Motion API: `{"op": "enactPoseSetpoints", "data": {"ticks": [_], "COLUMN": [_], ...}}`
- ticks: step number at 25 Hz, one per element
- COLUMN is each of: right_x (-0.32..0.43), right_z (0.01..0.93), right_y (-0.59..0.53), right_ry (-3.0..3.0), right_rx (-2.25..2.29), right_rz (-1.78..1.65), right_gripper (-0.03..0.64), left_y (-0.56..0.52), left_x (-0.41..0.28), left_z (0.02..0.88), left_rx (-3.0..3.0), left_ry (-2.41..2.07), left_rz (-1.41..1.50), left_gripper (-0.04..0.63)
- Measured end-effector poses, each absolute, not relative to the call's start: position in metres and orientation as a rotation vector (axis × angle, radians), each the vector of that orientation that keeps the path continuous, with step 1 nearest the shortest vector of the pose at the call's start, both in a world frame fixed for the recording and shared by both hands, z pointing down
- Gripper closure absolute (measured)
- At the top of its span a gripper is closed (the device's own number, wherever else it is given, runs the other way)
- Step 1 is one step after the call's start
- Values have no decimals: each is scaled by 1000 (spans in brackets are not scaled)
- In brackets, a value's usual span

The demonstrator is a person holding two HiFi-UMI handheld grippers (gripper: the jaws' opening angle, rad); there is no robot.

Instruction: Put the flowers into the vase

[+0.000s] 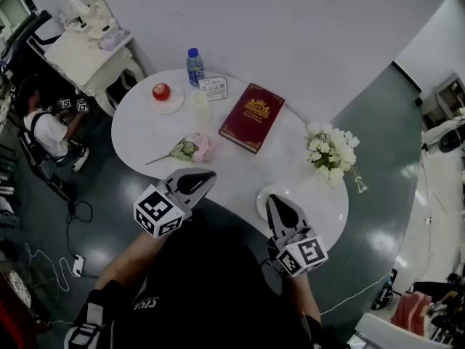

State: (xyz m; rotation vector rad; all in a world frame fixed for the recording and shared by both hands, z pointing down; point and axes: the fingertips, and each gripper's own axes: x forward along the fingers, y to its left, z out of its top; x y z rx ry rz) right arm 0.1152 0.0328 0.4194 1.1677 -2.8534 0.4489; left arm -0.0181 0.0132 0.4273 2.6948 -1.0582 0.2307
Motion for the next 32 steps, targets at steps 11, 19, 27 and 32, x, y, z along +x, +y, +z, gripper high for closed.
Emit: {"op": "enactPoseSetpoints", "data": {"ticks": [11,19,27,32], "right_x": [6,-88,-100,-85], "right_z": [420,408,428,430], "right_y": [-34,-71,-88,-101], "right_ry": [-2803,-2744,-2692,-2710], "right_rx": [1260,1476,1454,1468], "right_rz": [430,563,618,634], "right_gripper": [589,589,589,589], "left_y": [-45,-73,-103,-109], "left_x": [-146,-238,-248,-251], "left_z": [437,454,486,517], "left_rx": [2713,2794,2748,2683], "left_ry": [-1040,-895,-788,-767], "left_rz": [184,255,374,576], "left_gripper": [584,583,583,571]}}
